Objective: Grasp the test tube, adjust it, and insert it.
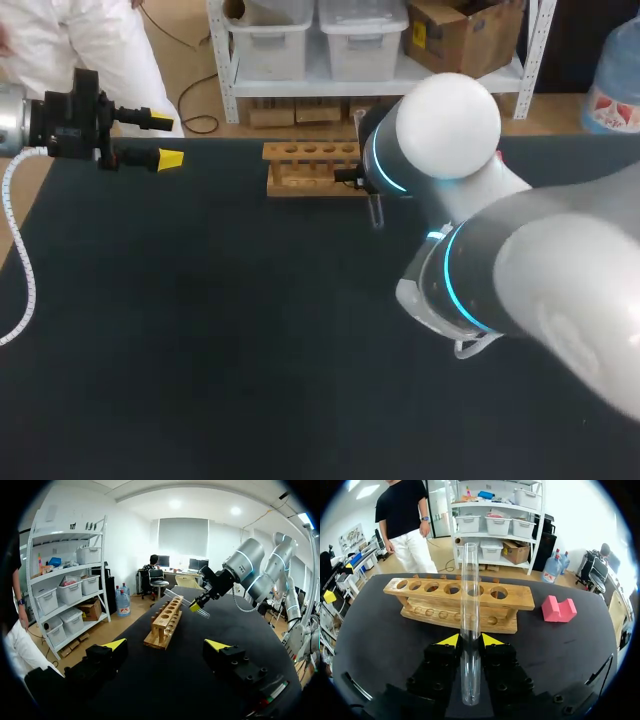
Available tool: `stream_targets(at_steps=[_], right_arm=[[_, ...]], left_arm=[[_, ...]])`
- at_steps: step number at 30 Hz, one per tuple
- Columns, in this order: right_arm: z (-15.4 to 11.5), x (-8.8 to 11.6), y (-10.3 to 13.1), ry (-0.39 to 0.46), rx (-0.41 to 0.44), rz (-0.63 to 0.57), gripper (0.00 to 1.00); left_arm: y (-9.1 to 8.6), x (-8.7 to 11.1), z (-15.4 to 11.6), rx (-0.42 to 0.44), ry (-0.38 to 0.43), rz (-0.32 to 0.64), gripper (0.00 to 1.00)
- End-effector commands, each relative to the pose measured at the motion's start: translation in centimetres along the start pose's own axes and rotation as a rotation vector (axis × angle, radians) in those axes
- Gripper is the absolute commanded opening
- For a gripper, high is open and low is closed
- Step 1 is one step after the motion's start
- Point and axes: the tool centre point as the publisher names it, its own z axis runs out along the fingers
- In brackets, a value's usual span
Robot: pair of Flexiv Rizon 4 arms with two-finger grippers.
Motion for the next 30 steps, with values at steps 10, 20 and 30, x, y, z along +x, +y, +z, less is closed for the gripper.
stream_targets(at_steps=[10, 20, 30], right_arm=[[0.8, -0.1, -0.2, 0.202, -0.024, -0.045, 0.00], [1.1, 0.2, -0.4, 0.234, -0.027, -0.036, 0.00], [0.0, 0.4, -0.6, 0.217, -0.017, -0.015, 0.00]], left_arm=[[0.0, 0.1, 0.0, -0.001, -0.005, 0.004, 1.00], [0.0, 0.1, 0.0, -0.001, -0.005, 0.004, 1.00], [0.0, 0.1, 0.0, -0.001, -0.005, 0.004, 1.00]])
